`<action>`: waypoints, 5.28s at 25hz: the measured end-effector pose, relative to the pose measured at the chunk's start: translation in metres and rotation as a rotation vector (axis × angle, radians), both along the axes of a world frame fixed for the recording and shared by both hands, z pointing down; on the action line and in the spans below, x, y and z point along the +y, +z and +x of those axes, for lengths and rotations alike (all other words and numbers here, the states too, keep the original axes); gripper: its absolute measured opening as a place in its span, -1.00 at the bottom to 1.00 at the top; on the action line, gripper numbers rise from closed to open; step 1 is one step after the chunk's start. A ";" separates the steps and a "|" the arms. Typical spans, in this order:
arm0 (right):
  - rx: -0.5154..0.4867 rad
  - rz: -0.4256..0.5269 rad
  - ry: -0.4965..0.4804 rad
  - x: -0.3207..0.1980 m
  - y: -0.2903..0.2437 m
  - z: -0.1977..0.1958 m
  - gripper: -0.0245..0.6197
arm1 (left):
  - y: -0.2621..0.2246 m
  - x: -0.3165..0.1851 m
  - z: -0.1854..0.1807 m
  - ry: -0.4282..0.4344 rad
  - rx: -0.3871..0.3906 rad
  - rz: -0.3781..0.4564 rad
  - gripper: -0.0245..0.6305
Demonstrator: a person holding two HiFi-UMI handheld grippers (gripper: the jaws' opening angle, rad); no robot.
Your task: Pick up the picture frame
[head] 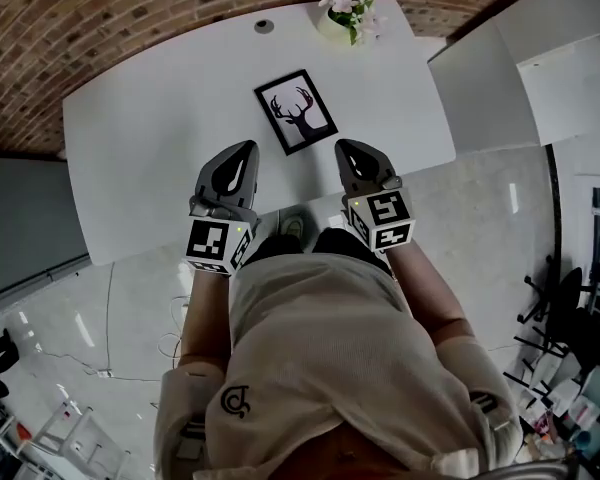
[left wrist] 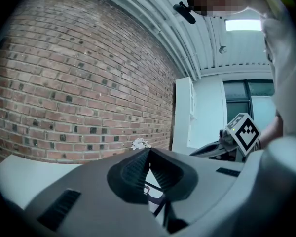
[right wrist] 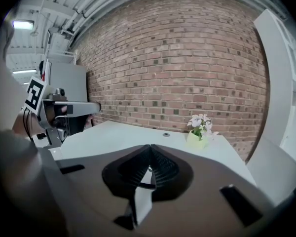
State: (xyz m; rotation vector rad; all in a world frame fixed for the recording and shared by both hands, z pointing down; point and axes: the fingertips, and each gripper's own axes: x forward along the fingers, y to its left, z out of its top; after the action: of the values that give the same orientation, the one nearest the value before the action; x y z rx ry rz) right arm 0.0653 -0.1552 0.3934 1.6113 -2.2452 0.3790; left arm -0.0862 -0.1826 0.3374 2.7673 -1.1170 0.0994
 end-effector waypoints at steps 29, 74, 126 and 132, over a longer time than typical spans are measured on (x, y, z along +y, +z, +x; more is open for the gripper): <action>-0.041 -0.620 -0.202 -0.150 0.210 0.039 -0.51 | 0.108 -0.094 0.027 -0.339 -0.035 -0.158 -0.89; 0.034 -0.629 -0.006 -0.042 0.229 0.046 -0.57 | 0.118 0.046 0.021 -0.300 0.007 -0.231 -0.89; 0.064 -0.583 0.065 0.089 0.231 0.053 -0.65 | 0.290 0.145 0.093 0.059 0.757 -1.040 -0.03; 0.056 -0.578 0.059 0.092 0.231 0.054 -0.65 | 0.288 0.152 0.118 0.174 0.776 -1.132 -0.19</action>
State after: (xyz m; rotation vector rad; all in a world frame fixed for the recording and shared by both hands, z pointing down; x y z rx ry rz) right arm 0.1190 -0.0635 0.6246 1.3525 -1.8138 0.8906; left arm 0.0318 -0.0307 0.6252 1.6043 -0.3785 -0.2342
